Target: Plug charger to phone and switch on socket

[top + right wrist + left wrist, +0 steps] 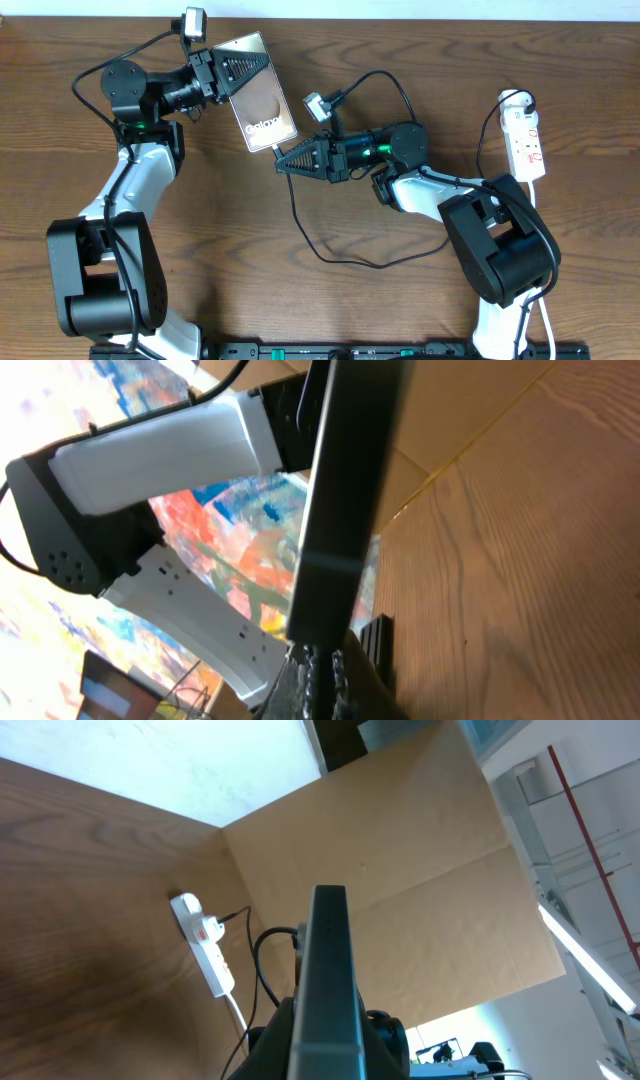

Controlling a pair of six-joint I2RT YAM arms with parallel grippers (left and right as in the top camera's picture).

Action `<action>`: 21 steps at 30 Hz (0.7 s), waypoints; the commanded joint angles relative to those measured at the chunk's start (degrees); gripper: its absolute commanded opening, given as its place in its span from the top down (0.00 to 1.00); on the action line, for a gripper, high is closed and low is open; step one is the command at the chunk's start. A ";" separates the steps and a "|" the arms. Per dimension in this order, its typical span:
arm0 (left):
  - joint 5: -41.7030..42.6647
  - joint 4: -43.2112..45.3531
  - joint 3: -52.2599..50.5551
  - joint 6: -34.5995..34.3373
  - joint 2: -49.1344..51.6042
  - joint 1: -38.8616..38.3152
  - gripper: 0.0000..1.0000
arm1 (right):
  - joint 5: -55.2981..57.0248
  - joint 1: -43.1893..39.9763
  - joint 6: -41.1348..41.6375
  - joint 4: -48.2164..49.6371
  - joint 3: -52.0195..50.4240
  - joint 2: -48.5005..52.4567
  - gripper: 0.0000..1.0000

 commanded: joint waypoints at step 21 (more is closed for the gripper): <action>1.99 0.63 0.94 1.68 -0.96 -0.42 0.93 | 12.04 -0.20 1.18 -2.78 0.52 0.33 0.99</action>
